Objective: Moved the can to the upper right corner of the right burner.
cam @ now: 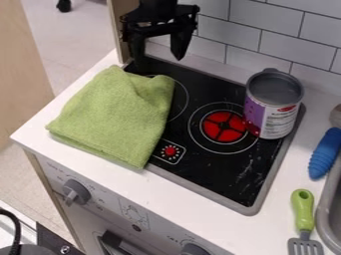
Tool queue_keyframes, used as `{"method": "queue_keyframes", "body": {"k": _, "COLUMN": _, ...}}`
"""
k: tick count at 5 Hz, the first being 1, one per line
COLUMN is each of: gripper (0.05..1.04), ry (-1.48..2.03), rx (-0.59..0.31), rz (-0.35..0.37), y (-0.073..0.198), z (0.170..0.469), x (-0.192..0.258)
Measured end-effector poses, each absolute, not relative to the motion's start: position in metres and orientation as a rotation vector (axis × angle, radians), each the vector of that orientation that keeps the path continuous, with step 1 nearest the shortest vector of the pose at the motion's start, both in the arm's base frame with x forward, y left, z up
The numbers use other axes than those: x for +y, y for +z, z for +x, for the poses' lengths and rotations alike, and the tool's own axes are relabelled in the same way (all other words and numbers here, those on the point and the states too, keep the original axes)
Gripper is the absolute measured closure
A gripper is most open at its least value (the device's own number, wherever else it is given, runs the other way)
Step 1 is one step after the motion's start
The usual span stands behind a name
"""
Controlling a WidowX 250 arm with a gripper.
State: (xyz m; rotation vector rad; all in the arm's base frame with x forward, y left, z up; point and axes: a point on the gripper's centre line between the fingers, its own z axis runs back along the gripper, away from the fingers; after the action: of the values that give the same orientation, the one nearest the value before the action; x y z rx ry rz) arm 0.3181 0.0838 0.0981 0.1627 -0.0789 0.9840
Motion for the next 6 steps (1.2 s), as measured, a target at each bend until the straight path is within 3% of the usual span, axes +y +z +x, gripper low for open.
{"method": "queue_keyframes", "body": {"k": 1, "gripper": 0.087, "ry": 0.773, "rx": -0.201, "rz": 0.183, "y": 0.112, "z": 0.296, "x": 0.083}}
{"method": "queue_keyframes", "body": {"k": 2, "gripper": 0.087, "ry": 0.603, "rx": -0.274, "rz": 0.122, "y": 0.113, "z": 0.266, "x": 0.063}}
{"method": "queue_keyframes", "body": {"k": 4, "gripper": 0.087, "ry": 0.449, "rx": -0.237, "rz": 0.075, "y": 0.114, "z": 0.244, "x": 0.022}}
{"method": "queue_keyframes", "body": {"k": 6, "gripper": 0.087, "ry": 0.401, "rx": -0.200, "rz": 0.040, "y": 0.105, "z": 0.245, "x": -0.010}}
